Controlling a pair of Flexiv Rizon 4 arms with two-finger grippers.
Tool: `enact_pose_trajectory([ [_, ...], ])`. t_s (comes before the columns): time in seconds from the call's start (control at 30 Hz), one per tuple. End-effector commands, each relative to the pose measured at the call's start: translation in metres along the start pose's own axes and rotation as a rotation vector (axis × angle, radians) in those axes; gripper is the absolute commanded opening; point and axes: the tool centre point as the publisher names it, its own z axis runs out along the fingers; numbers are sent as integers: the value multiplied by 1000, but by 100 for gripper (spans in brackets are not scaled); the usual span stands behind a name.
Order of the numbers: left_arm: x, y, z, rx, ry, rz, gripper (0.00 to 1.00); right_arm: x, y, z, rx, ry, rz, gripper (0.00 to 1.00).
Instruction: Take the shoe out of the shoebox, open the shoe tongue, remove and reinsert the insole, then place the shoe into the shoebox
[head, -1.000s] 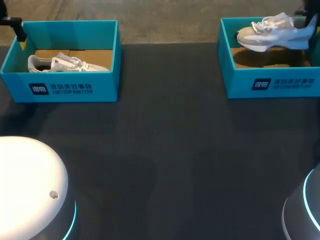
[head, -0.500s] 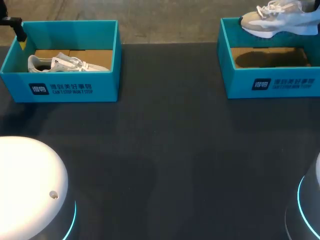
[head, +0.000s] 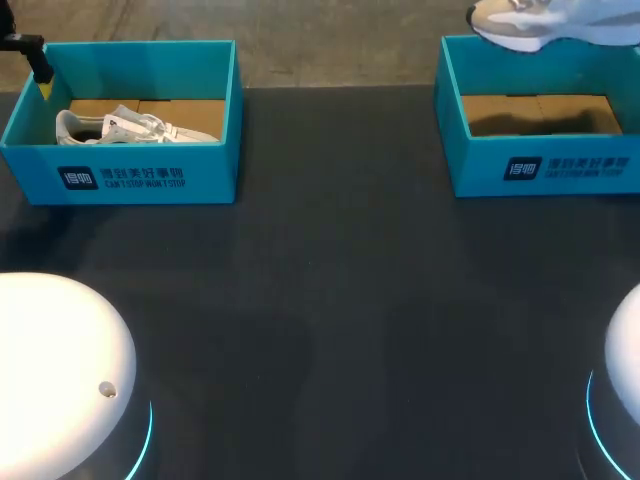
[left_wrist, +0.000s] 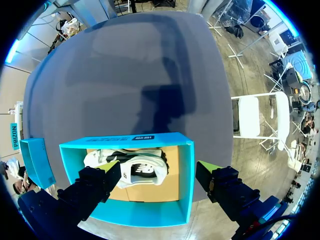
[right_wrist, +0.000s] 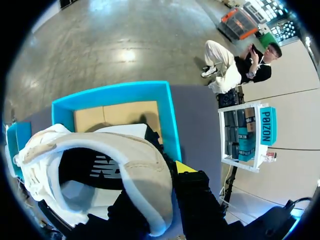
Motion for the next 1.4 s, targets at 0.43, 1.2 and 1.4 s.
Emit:
enact_pose_trajectory([
  [0.43, 0, -1, 0, -2, 2, 1, 100, 49, -156, -51, -116, 14, 20, 0],
  [1.2, 0, -1, 0, -2, 2, 1, 100, 105, -255, -44, -150, 83, 60, 0],
  [1.4, 0, -1, 0, -2, 2, 1, 100, 105, -265, -36, -145, 128, 53, 0],
])
